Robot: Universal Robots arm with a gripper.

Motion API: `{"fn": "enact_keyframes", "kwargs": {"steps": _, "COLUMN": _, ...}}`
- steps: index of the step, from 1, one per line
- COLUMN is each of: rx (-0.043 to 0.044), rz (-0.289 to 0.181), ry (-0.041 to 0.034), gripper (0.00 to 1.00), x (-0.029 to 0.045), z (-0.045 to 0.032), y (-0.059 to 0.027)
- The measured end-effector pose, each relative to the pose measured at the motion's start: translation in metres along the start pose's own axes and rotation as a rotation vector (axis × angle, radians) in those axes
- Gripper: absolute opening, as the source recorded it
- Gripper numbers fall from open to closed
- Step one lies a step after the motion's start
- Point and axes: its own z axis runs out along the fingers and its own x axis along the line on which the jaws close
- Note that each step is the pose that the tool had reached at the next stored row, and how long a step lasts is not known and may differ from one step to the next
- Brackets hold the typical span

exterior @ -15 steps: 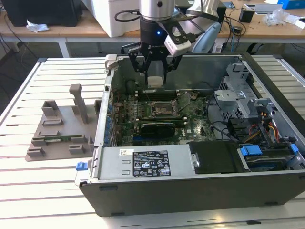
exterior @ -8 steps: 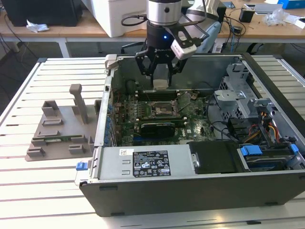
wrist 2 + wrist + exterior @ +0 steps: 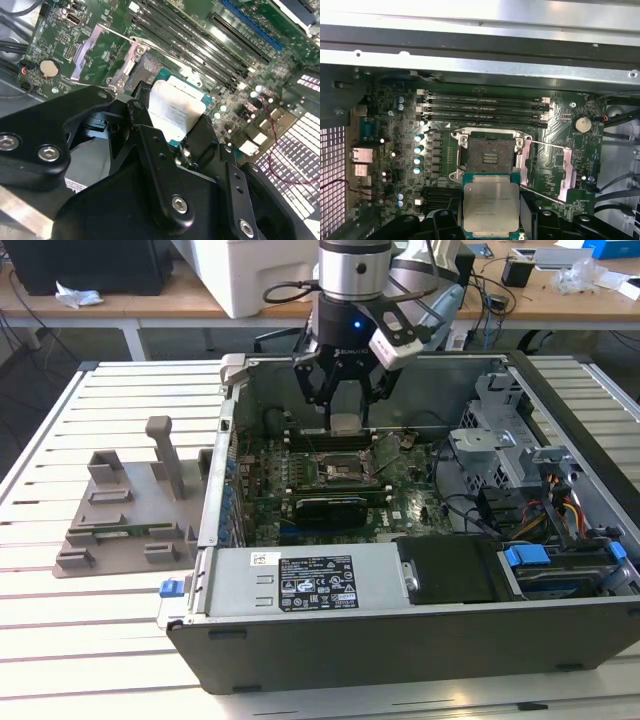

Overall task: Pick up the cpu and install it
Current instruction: 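Pick up the cpu and move it towards the insertion slot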

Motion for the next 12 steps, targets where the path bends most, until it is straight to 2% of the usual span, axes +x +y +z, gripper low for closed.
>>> {"fn": "enact_keyframes", "kwargs": {"steps": 4, "rx": -0.0001, "rz": -0.001, "ry": 0.0002, "gripper": 0.54, "x": -0.0028, "z": 0.0111, "y": 0.0008}}
{"fn": "enact_keyframes", "kwargs": {"steps": 5, "rx": -0.0031, "rz": -0.001, "ry": 0.0000, "gripper": 0.54, "x": -0.0034, "z": 0.0135, "y": 0.0009}}
{"fn": "enact_keyframes", "kwargs": {"steps": 7, "rx": -0.0387, "rz": 0.000, "ry": -0.0021, "gripper": 0.54, "x": -0.0034, "z": 0.0150, "y": -0.0019}}
{"fn": "enact_keyframes", "kwargs": {"steps": 9, "rx": -0.0524, "rz": 0.000, "ry": -0.0030, "gripper": 0.54, "x": -0.0037, "z": 0.0172, "y": -0.0030}}
{"fn": "enact_keyframes", "kwargs": {"steps": 12, "rx": -0.0548, "rz": 0.000, "ry": -0.0031, "gripper": 0.54, "x": -0.0072, "z": 0.0242, "y": -0.0028}}
